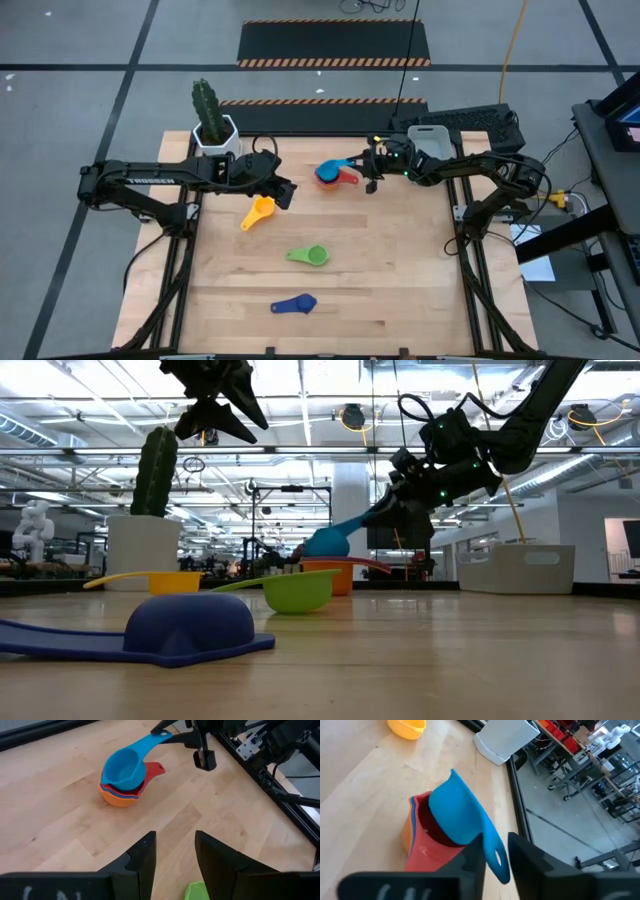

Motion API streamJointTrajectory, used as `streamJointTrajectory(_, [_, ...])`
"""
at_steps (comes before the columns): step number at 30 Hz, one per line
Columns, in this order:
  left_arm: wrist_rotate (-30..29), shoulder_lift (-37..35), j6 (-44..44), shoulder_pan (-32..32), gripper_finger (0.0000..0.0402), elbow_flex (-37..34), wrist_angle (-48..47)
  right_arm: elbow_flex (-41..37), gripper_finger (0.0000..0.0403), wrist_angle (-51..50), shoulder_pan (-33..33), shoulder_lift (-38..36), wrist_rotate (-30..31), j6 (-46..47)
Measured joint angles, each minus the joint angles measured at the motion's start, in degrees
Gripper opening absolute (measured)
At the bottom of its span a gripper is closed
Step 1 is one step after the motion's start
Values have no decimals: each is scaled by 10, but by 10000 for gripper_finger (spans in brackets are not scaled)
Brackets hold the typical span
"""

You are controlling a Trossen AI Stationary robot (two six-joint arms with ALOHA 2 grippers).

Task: Nest measuring cups in basket
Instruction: Stack the light blue measuring cup on top of the red measuring cup, then stack the yellow measuring cup on top of the light blue measuring cup

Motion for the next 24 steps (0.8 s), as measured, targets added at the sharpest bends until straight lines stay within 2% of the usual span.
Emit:
streamJointTrajectory(10, [0,0,2,0,138,0,-1,0,150,-15,0,0,-5,87])
streamJointTrajectory(14, [0,0,2,0,138,0,0,0,162,-39,0,0,-31,123])
streamJointTrajectory(24, [0,0,-19,0,138,0,0,0,174,-62,0,0,-32,260])
